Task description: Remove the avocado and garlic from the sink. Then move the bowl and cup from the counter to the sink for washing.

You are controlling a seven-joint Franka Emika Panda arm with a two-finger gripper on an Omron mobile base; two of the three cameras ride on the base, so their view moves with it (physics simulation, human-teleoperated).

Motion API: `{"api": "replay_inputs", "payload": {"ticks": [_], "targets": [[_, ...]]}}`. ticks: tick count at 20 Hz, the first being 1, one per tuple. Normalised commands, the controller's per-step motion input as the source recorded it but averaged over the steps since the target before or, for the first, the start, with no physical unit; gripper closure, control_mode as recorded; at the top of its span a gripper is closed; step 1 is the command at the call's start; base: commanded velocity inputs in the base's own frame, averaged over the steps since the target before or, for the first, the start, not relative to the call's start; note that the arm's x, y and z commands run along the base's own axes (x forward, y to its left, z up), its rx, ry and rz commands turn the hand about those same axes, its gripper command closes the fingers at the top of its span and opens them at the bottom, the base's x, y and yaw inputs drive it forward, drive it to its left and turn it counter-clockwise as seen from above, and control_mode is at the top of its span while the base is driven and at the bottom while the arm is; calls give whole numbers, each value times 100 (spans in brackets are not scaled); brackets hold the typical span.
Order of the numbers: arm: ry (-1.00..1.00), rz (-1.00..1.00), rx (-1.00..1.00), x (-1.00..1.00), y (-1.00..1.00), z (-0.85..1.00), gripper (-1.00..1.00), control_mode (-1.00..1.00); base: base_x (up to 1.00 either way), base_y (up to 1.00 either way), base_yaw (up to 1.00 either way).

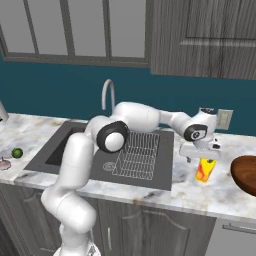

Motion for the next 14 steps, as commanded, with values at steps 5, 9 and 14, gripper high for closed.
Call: {"api": "replay_inputs", "payload": {"ticks": [5, 9, 14], "targets": [[0, 0, 0, -20, 0, -25, -100, -100, 0, 0, 0], [0, -2, 0, -18, 9, -25, 100, -100, 0, 0, 0], [0, -4, 0, -14, 27, -25, 100, -100, 0, 0, 0]]}}
